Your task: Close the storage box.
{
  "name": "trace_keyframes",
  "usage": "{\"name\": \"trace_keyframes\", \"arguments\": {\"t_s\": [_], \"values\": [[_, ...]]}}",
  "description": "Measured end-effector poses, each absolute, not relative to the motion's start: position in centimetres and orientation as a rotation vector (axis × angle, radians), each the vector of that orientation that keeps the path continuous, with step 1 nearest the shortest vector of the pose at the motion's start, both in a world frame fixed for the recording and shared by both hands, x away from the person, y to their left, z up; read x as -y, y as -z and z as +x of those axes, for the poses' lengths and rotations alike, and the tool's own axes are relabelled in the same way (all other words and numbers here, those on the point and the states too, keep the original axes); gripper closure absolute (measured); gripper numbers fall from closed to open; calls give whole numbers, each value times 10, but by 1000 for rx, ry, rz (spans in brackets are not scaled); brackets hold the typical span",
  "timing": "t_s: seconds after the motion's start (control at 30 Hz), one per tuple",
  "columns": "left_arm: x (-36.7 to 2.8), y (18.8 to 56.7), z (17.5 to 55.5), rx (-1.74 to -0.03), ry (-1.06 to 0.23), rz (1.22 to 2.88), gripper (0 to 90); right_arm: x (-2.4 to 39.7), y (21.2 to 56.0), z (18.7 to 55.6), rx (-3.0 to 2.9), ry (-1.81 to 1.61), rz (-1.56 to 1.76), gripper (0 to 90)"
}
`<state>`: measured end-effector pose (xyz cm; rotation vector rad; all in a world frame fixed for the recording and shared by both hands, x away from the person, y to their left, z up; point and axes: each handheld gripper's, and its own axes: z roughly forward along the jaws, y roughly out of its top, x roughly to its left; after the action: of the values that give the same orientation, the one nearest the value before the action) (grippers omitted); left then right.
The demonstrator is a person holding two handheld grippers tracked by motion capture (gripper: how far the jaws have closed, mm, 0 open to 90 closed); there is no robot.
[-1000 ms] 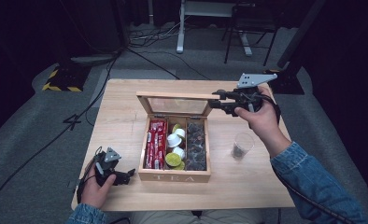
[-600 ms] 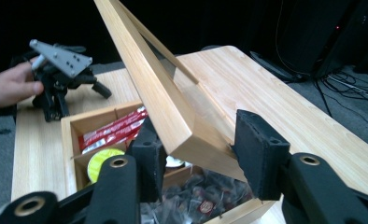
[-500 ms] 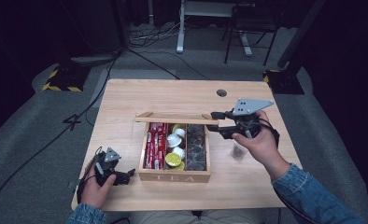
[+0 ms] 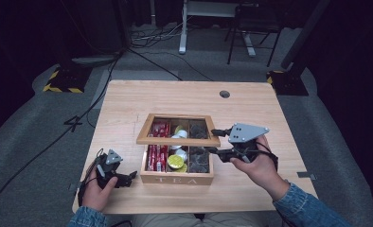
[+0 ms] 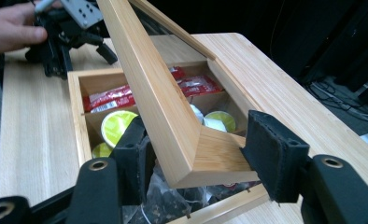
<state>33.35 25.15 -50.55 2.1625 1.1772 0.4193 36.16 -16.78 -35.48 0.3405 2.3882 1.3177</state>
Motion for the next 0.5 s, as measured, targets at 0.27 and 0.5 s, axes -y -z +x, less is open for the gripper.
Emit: {"name": "trace_keyframes", "arguments": {"t_s": [0.27,0.5], "values": [[-251,506,333,-1179,-421,2157,2,166,369,352,-2383,-1265,301,396],[-251,506,333,-1182,-420,2159,2,163,384,343,-2362,-1207,264,373]]}}
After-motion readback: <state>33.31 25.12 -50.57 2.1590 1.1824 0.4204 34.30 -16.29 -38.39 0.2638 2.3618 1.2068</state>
